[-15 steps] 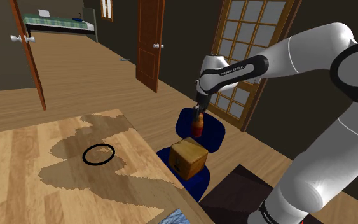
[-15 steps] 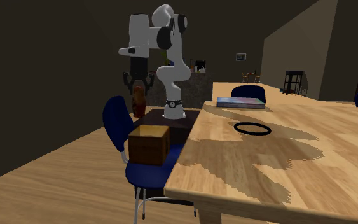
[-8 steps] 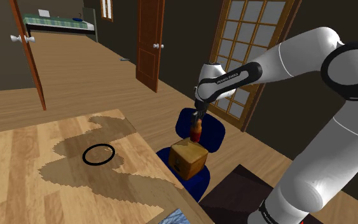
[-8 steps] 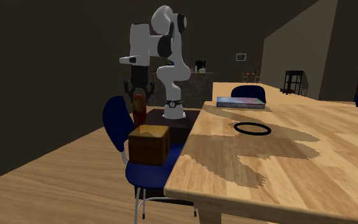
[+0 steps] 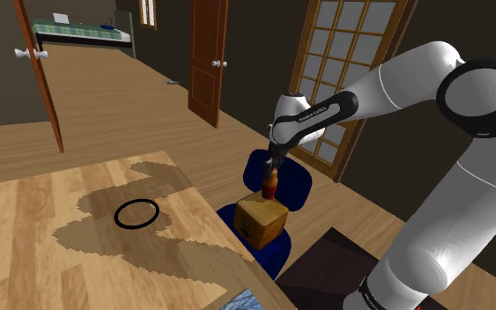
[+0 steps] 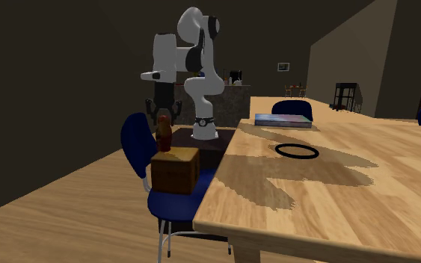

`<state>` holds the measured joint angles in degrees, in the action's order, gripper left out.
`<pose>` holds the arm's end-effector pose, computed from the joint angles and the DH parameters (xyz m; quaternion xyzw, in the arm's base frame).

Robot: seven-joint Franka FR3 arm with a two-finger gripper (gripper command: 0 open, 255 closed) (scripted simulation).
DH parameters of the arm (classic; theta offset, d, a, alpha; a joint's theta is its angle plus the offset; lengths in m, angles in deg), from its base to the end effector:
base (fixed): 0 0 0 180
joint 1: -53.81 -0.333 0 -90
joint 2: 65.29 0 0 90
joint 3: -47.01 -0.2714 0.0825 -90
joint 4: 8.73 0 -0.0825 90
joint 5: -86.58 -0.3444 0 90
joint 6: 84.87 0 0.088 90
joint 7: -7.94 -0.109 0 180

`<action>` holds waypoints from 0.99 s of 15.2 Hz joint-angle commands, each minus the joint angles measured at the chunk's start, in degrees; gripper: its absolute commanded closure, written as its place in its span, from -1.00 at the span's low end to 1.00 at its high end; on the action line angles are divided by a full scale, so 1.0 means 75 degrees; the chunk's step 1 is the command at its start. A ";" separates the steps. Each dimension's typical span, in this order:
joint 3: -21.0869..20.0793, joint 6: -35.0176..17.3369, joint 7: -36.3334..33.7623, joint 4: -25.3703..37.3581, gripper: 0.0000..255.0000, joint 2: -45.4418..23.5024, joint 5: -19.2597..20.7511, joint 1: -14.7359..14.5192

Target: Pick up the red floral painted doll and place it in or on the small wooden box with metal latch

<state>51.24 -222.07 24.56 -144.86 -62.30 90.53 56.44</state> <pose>0.4680 -0.0569 0.3305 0.9931 0.1093 0.0301 0.0291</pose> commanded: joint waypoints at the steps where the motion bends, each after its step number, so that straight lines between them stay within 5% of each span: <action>1: 0.0008 -0.0106 0.0024 -0.0061 1.00 -0.0168 -0.0001 0.0005; 4: 0.0008 -0.0106 0.0024 -0.0061 1.00 -0.0168 -0.0001 0.0005; 5: 0.0004 -0.0068 0.0017 -0.0034 -1.00 -0.0158 0.0000 0.0001; 10: -0.0004 -0.0106 0.0025 -0.0059 -1.00 -0.0170 -0.0001 0.0016; 15: -0.0044 0.0893 0.0018 0.0281 -1.00 0.0488 -0.0003 0.0000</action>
<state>50.97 -216.45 24.81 -143.10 -59.29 90.50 56.49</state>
